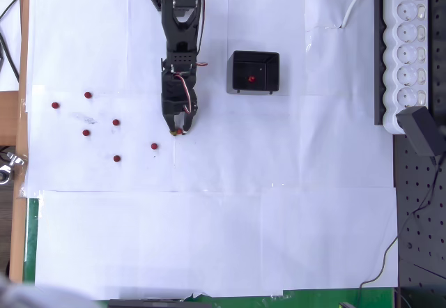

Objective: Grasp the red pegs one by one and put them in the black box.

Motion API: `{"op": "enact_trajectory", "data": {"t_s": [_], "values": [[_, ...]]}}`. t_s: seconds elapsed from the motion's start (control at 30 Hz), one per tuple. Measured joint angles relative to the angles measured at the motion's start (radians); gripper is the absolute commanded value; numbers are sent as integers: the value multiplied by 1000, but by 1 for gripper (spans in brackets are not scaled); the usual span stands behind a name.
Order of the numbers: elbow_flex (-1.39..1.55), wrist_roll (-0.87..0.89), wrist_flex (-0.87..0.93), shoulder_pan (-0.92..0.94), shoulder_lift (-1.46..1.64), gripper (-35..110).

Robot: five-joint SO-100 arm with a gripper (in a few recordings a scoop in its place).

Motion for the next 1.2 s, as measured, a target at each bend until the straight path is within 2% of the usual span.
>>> {"op": "enact_trajectory", "data": {"t_s": [0.1, 0.3, 0.47, 0.7, 0.9, 1.2], "values": [[26, -37, 135, -3, -58, 0], [189, -291, 701, -86, -249, 0], [462, -529, 1167, -216, -390, 0], [808, -698, 1609, -482, -468, 0], [851, -804, 1692, -692, -454, 0], [692, -813, 1505, -742, -284, 1]]}}
